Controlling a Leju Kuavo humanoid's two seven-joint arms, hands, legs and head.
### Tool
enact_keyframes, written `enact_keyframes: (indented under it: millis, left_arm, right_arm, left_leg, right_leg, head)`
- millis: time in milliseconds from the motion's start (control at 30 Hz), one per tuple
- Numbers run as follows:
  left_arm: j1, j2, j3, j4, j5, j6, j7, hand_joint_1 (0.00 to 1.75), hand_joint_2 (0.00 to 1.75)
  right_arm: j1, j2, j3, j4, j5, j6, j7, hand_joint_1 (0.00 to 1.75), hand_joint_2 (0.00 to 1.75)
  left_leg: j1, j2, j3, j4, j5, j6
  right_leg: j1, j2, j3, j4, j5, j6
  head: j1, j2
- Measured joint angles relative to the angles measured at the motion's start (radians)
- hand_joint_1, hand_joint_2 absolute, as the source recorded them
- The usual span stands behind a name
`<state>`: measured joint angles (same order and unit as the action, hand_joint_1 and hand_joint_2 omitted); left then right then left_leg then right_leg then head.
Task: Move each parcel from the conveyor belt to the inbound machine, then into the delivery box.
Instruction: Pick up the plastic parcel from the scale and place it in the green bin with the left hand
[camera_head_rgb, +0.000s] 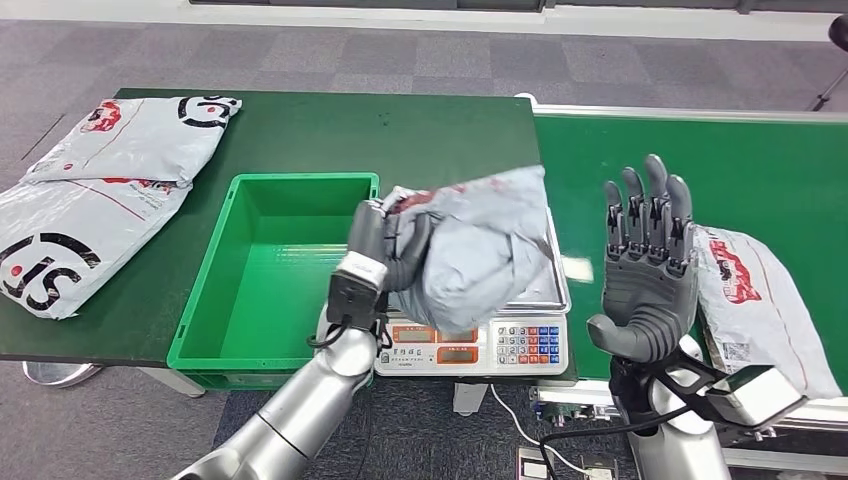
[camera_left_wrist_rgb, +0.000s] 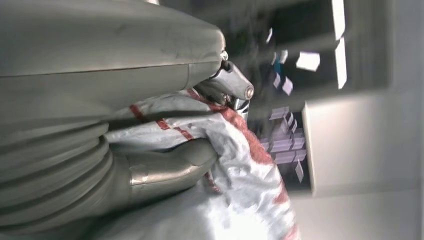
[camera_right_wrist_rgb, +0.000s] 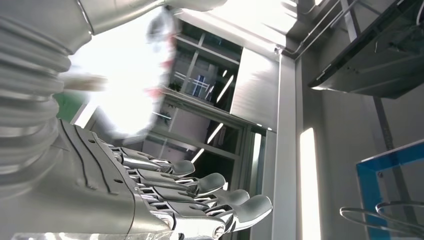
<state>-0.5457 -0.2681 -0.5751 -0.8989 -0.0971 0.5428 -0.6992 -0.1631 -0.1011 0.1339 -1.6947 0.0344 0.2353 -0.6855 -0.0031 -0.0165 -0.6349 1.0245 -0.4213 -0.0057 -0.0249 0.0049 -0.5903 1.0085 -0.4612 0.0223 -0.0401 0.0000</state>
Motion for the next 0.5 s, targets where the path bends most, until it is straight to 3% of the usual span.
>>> enact_keyframes:
  millis: [200, 500]
  left_arm:
    - [-0.012, 0.058, 0.101, -0.071, -0.15, 0.134, 0.0, 1.75, 1.75]
    - [-0.035, 0.087, 0.168, -0.054, -0.191, 0.153, 0.001, 1.75, 1.75]
  right_arm:
    - [0.003, -0.004, 0.0, 0.001, -0.003, 0.005, 0.0, 0.0, 1.75]
    - [0.005, -0.006, 0.0, 0.001, -0.003, 0.005, 0.0, 0.0, 1.75]
  left_leg:
    - [0.0, 0.0, 0.0, 0.0, 0.0, 0.0]
    - [0.0, 0.0, 0.0, 0.0, 0.0, 0.0]
  right_leg:
    - [0.0, 0.0, 0.0, 0.0, 0.0, 0.0]
    - [0.0, 0.0, 0.0, 0.0, 0.0, 0.0]
  head:
    - [0.0, 0.0]
    - [0.0, 0.0]
